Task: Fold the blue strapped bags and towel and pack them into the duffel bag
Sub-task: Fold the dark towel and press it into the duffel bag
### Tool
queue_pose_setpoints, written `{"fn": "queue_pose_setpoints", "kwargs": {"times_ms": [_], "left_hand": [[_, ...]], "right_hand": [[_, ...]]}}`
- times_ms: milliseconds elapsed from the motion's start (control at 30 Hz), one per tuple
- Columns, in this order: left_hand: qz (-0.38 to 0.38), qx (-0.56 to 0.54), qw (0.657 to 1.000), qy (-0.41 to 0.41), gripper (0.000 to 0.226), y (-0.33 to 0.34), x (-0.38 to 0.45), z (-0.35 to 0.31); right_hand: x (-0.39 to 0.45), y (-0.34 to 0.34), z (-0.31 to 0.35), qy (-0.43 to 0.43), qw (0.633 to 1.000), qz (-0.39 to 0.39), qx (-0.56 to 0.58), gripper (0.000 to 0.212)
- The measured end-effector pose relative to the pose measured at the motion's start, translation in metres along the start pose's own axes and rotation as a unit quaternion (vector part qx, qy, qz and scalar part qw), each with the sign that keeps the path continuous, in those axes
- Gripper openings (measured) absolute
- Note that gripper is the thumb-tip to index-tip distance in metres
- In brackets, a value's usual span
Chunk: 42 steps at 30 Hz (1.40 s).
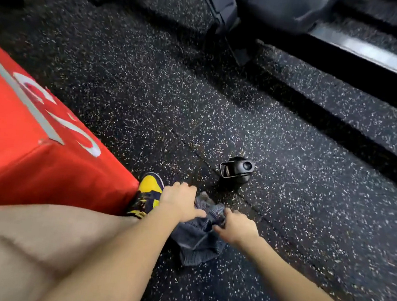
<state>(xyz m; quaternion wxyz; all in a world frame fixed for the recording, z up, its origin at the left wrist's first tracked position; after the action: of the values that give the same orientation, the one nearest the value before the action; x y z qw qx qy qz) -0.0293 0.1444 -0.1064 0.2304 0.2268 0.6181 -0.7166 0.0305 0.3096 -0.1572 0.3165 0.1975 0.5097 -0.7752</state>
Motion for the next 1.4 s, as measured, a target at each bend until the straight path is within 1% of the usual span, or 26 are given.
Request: {"fn": "queue_pose_setpoints", "kwargs": {"times_ms": [100,167,267,333,367,400,433,500,533,567,700,733,800,833,867,900,933,967,1000,1033,1133,1200,1300,1400], "left_hand": [[0.061,-0.004,0.998,0.007,0.082,0.021,0.024,-0.004],[0.099,-0.007,0.995,0.014,0.085,0.036,0.039,-0.008],[0.170,0.006,0.985,0.028,0.099,0.057,0.052,-0.009],[0.211,0.033,0.976,0.038,0.110,0.070,0.056,-0.005],[0.226,0.042,0.972,0.041,0.110,0.075,0.055,-0.003],[0.237,0.040,0.970,0.040,0.106,0.079,0.055,0.000],[0.240,0.027,0.970,0.039,0.097,0.083,0.056,0.002],[0.224,-0.014,0.974,0.036,0.070,0.086,0.054,0.004],[0.213,-0.029,0.976,0.032,0.061,0.085,0.052,0.006],[0.205,-0.031,0.978,0.031,0.056,0.082,0.049,0.007],[0.196,-0.036,0.980,0.028,0.052,0.062,0.030,0.008],[0.186,-0.037,0.981,0.035,0.051,0.054,0.024,0.011],[0.177,-0.053,0.982,0.038,0.049,0.042,0.015,0.017],[0.165,-0.067,0.983,0.033,0.050,0.029,0.006,0.023],[0.149,-0.077,0.985,0.032,0.050,0.016,-0.002,0.027],[0.124,-0.088,0.988,0.033,0.050,-0.002,-0.012,0.032],[0.096,-0.097,0.990,0.039,0.050,-0.020,-0.022,0.037],[0.071,-0.105,0.991,0.043,0.051,-0.037,-0.030,0.043],[0.038,-0.113,0.992,0.049,0.051,-0.059,-0.043,0.053],[0.014,-0.121,0.991,0.050,0.052,-0.076,-0.052,0.061],[-0.074,-0.148,0.985,0.046,0.048,-0.139,-0.086,0.099],[-0.142,-0.180,0.973,0.033,0.047,-0.183,-0.119,0.130],[-0.255,-0.230,0.939,0.022,0.046,-0.247,-0.172,0.176],[-0.342,-0.245,0.907,0.009,0.048,-0.302,-0.238,0.230]], "right_hand": [[0.018,0.023,-0.005,-0.004,0.999,0.032,0.012,0.064],[0.029,0.036,-0.008,-0.005,0.999,0.045,0.017,0.074],[0.040,0.050,-0.012,0.003,0.998,0.047,0.044,0.089],[0.046,0.056,-0.013,0.009,0.997,0.035,0.069,0.091],[0.048,0.058,-0.014,0.009,0.996,0.029,0.082,0.089],[0.049,0.060,-0.014,0.005,0.995,0.022,0.097,0.084],[0.050,0.061,-0.013,0.001,0.994,0.014,0.112,0.078],[0.050,0.062,-0.012,-0.013,0.990,-0.001,0.138,0.062],[0.049,0.060,-0.011,-0.021,0.989,-0.007,0.145,0.055],[0.047,0.059,-0.010,-0.029,0.989,-0.012,0.147,0.048],[0.039,0.045,-0.004,-0.061,0.987,-0.022,0.145,0.023],[0.035,0.036,0.002,-0.074,0.987,-0.024,0.139,0.022],[0.030,0.020,0.009,-0.098,0.985,-0.040,0.139,0.027],[0.023,0.005,0.018,-0.112,0.982,-0.052,0.140,0.030],[0.016,-0.008,0.025,-0.121,0.981,-0.063,0.141,0.027],[0.010,-0.023,0.035,-0.129,0.979,-0.078,0.134,0.020],[0.004,-0.039,0.045,-0.136,0.978,-0.094,0.129,0.007],[-0.001,-0.054,0.054,-0.144,0.975,-0.113,0.128,0.008],[-0.009,-0.073,0.069,-0.155,0.970,-0.138,0.125,0.017],[-0.017,-0.090,0.081,-0.164,0.965,-0.161,0.125,0.020],[-0.043,-0.148,0.128,-0.204,0.949,-0.220,0.096,0.015],[-0.065,-0.189,0.168,-0.232,0.933,-0.263,0.077,0.010],[-0.102,-0.251,0.232,-0.284,0.896,-0.340,0.037,0.020],[-0.153,-0.305,0.309,-0.343,0.856,-0.388,0.003,0.015]]}}
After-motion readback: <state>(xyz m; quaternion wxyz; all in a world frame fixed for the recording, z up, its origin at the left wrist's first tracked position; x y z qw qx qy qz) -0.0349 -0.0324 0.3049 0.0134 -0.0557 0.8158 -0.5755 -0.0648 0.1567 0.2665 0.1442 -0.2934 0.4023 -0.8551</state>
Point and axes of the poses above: each hand's wrist, its own x-axis towards the middle knuckle, its own y-axis out of the palm, z = x × y, the point moved 4 cm from there along x, towards the middle knuckle, and after that the axes turned 14 degrees about -y, right-handed, at the moved point
